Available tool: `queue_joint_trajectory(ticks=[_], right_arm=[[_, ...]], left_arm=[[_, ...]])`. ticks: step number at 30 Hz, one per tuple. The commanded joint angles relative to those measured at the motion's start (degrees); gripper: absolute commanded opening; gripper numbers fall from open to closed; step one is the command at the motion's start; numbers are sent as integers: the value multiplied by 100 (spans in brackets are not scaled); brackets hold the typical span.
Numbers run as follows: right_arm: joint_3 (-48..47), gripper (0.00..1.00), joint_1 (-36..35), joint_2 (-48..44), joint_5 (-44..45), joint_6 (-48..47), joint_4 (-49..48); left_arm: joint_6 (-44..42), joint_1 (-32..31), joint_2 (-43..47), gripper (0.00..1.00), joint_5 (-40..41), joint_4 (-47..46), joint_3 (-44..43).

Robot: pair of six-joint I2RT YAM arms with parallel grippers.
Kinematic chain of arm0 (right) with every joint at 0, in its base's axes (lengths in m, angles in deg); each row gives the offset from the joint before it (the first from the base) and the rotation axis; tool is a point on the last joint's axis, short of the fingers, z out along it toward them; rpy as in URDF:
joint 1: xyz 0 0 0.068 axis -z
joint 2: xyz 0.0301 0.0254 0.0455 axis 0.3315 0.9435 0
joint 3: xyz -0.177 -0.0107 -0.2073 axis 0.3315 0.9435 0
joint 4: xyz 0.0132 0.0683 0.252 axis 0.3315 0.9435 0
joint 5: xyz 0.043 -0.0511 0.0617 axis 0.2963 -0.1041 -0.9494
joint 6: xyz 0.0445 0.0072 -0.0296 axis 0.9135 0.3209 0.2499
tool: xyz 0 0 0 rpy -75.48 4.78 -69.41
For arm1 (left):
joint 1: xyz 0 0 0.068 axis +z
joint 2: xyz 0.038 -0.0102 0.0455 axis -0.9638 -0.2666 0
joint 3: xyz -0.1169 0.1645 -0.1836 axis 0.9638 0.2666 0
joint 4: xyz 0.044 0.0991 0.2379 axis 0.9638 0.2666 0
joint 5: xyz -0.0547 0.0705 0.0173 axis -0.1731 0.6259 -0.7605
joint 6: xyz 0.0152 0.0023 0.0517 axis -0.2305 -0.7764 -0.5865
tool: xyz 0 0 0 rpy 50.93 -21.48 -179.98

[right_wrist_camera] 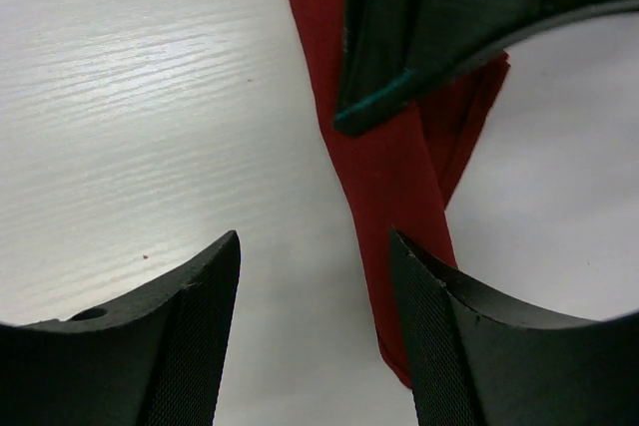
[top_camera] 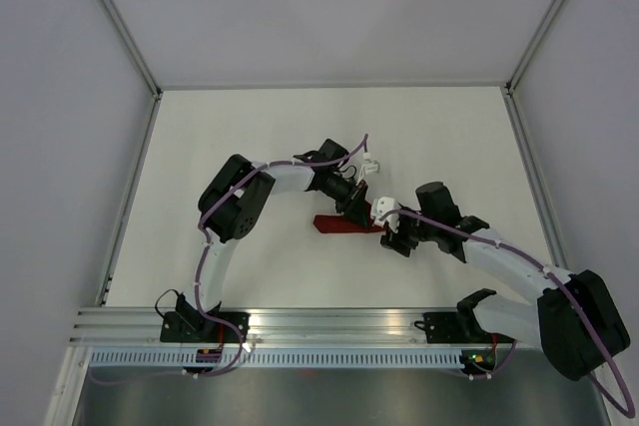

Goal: Fold the napkin, place the utensils inside, and roll it up
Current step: Roll the napkin with the utensil

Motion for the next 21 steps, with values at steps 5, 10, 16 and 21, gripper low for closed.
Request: queue_joint_trajectory(ticks=[5,10,16,21], right_arm=[[157,67,-1045,335,1353,-324,-1194],[227,67,-1407,722,1687,-395,-1438],[298,53,-1539,1179,2013,-395,-1633],[315,40,-1539,1259,2083,-430,-1607]], left_arm=[[118,-125,-806,11,313,1052,-77],[162,-125,-789,15,357,1061,-77],[92,-125,-666,31,226,1061,-33],[-31,-116,-455,36,155,1052,63]])
